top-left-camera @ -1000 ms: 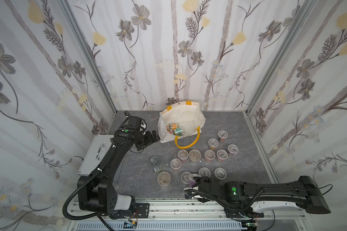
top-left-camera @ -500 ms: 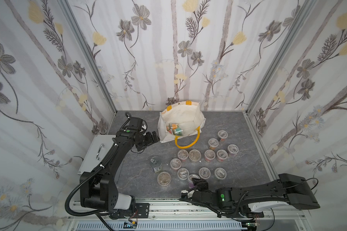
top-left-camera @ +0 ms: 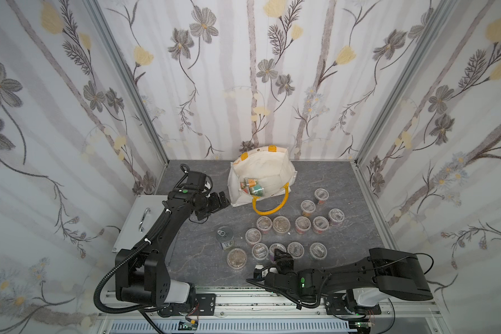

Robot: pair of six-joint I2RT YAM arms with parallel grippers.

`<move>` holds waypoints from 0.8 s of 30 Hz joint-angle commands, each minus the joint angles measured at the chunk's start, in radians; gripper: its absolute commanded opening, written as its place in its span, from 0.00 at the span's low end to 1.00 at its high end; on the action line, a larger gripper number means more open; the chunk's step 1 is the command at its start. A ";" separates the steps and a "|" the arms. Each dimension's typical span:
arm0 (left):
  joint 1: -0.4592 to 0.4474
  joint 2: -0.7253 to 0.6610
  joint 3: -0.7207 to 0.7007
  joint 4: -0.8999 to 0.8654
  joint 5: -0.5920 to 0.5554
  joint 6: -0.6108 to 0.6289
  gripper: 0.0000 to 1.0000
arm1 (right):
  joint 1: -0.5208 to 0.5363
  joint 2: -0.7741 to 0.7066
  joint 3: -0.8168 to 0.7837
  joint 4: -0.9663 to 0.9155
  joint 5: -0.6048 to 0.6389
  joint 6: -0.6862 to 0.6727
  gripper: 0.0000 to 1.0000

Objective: Take out the seed jars from the canvas bag
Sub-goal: Place the seed jar at the center of the board.

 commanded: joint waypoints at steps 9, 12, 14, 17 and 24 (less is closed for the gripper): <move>0.001 -0.016 -0.008 0.021 0.001 0.000 1.00 | 0.042 -0.059 -0.028 -0.039 -0.088 0.015 0.87; 0.002 -0.023 -0.013 0.023 0.000 0.000 1.00 | 0.046 -0.097 -0.022 -0.057 -0.109 0.016 0.99; 0.001 -0.028 -0.016 0.024 0.005 -0.003 1.00 | 0.049 -0.120 -0.022 -0.074 -0.125 0.019 1.00; 0.001 -0.032 -0.014 0.026 0.040 -0.008 1.00 | 0.057 -0.184 -0.015 -0.102 -0.142 0.027 1.00; 0.001 -0.082 -0.022 0.094 0.224 -0.064 1.00 | 0.034 -0.429 0.098 -0.075 -0.285 0.039 1.00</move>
